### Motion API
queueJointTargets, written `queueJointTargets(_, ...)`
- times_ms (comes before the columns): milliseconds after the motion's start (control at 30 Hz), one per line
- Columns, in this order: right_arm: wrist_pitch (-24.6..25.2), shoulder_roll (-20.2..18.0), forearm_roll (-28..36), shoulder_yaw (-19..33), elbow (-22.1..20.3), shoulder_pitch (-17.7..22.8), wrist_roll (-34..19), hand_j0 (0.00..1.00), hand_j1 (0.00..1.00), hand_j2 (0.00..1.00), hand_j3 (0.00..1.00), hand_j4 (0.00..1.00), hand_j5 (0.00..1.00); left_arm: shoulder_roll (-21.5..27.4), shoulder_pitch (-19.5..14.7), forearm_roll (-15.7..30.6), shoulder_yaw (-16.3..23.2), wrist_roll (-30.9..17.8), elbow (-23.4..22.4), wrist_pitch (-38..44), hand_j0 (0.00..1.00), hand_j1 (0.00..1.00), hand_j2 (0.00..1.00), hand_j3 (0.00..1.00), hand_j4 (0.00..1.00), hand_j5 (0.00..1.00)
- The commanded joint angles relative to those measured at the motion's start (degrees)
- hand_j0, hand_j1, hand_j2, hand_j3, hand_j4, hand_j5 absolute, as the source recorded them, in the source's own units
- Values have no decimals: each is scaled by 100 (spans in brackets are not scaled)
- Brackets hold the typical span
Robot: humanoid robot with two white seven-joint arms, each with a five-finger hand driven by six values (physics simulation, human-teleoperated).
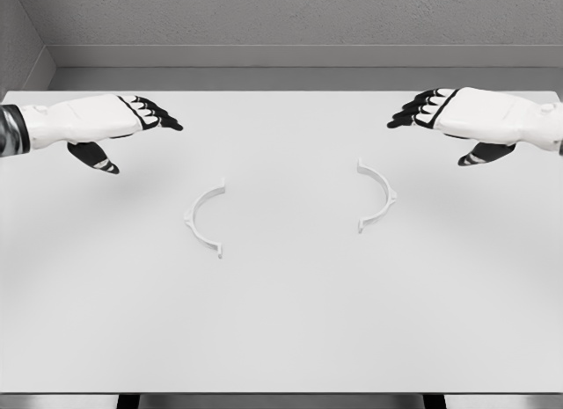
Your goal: Assemble PVC drainage pipe clamps
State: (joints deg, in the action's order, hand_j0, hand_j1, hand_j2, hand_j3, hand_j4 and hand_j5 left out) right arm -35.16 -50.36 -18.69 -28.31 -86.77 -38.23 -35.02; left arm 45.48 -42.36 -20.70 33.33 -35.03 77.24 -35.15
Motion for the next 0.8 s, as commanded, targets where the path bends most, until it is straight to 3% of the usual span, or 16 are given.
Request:
queueJointTargets(0,16,-9,32,27,20,0,2,100,100,100,100,100,100,-4,0,22,-2,3,-7,15,100,100,100,100,100,100)
queueJointTargets(67,16,8,76,141,108,26,2,100,100,100,100,100,100,-92,-9,-5,-2,3,-227,15,100,100,100,100,100,100)
queueJointTargets(133,16,-9,102,150,125,62,2,100,100,100,100,100,100,-443,-18,-312,77,3,-297,15,100,100,100,100,100,100)
queueJointTargets(300,16,52,1157,71,969,202,2,100,100,100,100,100,100,-382,114,-435,323,3,-280,15,100,100,100,100,100,100)
queueJointTargets(433,16,676,1201,88,1004,378,2,100,100,100,100,100,100,-584,105,-453,666,3,-297,15,100,100,100,100,100,100)
queueJointTargets(533,16,764,1517,88,1031,413,2,100,100,100,100,100,100,-663,97,-462,824,3,-297,15,100,100,100,100,100,100)
queueJointTargets(767,16,1247,1395,124,1558,334,2,100,100,100,100,100,100,-935,97,-611,991,3,-297,15,100,100,100,100,100,100)
